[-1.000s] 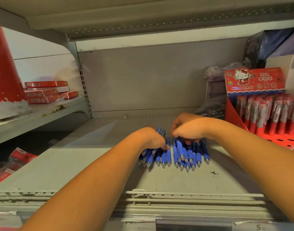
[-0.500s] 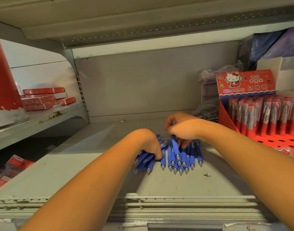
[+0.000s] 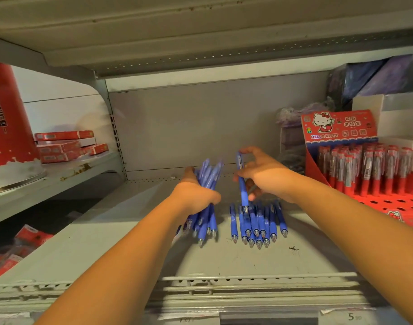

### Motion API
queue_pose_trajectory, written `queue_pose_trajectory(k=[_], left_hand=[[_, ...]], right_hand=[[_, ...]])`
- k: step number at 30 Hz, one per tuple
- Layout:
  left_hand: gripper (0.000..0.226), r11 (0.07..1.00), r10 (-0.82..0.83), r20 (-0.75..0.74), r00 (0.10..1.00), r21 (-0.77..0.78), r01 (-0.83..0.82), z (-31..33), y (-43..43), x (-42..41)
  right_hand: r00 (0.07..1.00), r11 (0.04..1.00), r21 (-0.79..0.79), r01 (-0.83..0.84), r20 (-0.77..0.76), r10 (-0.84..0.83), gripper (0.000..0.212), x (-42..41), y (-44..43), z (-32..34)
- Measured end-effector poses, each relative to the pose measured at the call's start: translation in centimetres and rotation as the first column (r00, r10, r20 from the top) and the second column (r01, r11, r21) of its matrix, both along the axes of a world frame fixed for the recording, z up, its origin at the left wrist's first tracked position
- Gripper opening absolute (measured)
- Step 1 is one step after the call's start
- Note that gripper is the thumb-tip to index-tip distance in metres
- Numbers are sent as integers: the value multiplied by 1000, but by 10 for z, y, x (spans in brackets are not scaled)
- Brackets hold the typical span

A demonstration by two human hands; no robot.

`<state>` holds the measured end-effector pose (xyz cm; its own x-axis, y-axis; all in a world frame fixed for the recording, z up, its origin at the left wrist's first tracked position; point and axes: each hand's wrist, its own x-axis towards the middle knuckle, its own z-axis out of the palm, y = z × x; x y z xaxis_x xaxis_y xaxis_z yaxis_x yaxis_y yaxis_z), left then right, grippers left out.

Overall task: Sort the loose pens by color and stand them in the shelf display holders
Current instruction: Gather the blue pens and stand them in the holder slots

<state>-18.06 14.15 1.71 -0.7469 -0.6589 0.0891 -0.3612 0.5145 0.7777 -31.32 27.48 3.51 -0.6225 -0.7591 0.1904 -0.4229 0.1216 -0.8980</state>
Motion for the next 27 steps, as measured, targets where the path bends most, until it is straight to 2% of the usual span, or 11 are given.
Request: queue_pose_trajectory(k=[2,4,6,8,11,14,21,27], left_hand=[[62,992,-5,-240,971,123,36,3,2,3],[50,968,-12,-433,902,222,119,7,10,5],[41,913,-25,-570,821,321,251,12,21,6],[31,845,-52,-644,763,378,378,17,36,5],[12,769,-80,-697,712,411,489,21,60,-1],[10,734,-153,-730,666,367,571,19,85,-11],[29,712,-313,-762,567,207,671,23,171,-44],[27,676,-398,-749,530,151,721,25,273,-83]], right_hand=[[999,990,-139,-5,38,11,49,5,5,0],[996,961,-278,-6,79,29,48,11,14,-2],[993,921,-390,7,112,40,48,16,25,-4],[991,878,-477,32,128,34,48,20,39,-5],[992,821,-569,43,123,33,46,25,68,-7],[991,767,-635,94,132,-12,43,28,106,-9],[961,711,-646,276,161,-226,40,20,210,-18],[921,657,-647,386,236,-309,38,-6,322,-25]])
